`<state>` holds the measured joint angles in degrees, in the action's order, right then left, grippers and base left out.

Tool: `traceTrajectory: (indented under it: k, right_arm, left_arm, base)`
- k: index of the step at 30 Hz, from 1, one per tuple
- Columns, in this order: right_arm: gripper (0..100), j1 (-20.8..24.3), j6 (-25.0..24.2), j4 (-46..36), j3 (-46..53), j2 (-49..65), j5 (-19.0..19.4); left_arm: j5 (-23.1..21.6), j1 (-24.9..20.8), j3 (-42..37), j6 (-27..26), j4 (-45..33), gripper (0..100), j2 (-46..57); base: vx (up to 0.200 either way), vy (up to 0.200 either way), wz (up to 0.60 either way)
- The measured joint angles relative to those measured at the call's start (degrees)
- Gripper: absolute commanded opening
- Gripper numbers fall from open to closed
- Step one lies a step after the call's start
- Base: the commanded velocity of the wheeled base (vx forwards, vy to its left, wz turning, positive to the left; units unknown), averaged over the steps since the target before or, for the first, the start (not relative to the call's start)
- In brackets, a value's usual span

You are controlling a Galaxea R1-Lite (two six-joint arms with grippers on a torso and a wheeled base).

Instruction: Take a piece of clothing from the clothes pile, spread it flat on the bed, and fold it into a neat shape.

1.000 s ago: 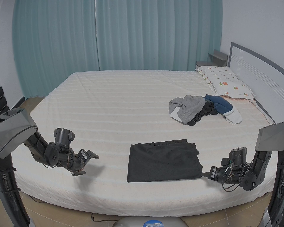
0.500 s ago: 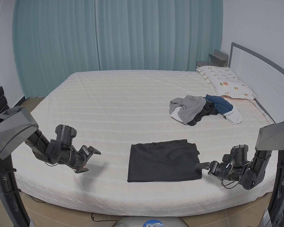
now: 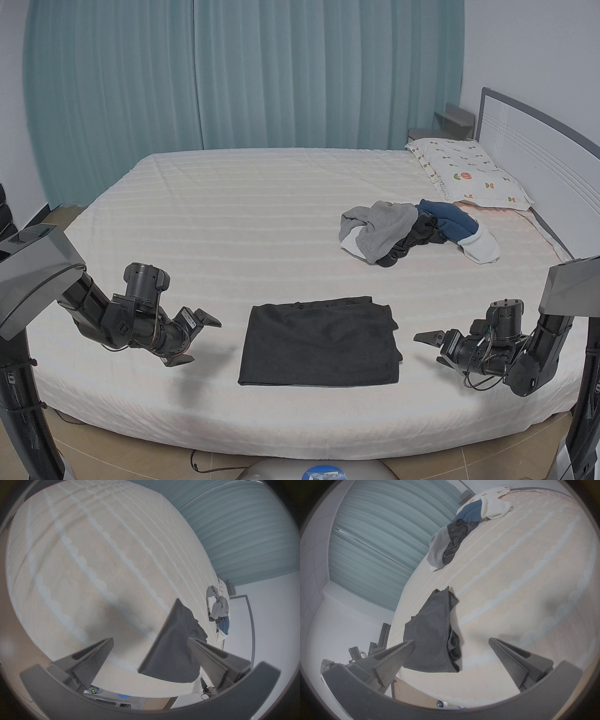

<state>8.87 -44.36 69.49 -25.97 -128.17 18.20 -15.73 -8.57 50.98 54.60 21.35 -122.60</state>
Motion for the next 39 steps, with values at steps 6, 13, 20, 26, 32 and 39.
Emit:
traceTrajectory:
  k: [6, 13, 20, 26, 32, 39]
  right_arm:
    - [100, 0.33, -0.28, 0.0, -0.21, 0.04, 0.05]
    - [100, 1.07, -0.37, 0.0, -0.38, -0.05, 0.02]
    - [100, 1.9, -0.39, -0.07, -1.73, -0.16, -0.11]
    - [100, 3.99, -0.52, -0.77, -4.79, -1.76, -1.73]
    - [100, 7.3, -0.41, -2.29, -10.44, -5.01, -7.94]
    - [100, 9.69, -0.46, -7.91, -16.64, -7.39, -9.69]
  left_arm:
    - [0.67, -0.2, 0.09, 2.06, -0.05, 100, -0.09]
    - [1.67, -0.82, 0.63, 3.4, 0.11, 100, -0.17]
    - [4.6, -2.01, 1.91, 3.43, 0.05, 100, -0.52]
    - [10.14, -4.46, 6.49, 2.85, 0.07, 100, -3.39]
    - [11.72, -7.85, 10.64, -1.07, 0.07, 100, -7.0]
    - [15.3, -10.22, 18.15, -2.35, 0.16, 100, -12.18]
  base:
    - [0.067, 0.0, 0.0]
    - [0.2, 0.0, 0.0]
    - [0.0, 0.0, 0.0]
    - [0.0, 0.0, 0.0]
    - [0.0, 0.0, 0.0]
    - [0.0, 0.0, 0.0]
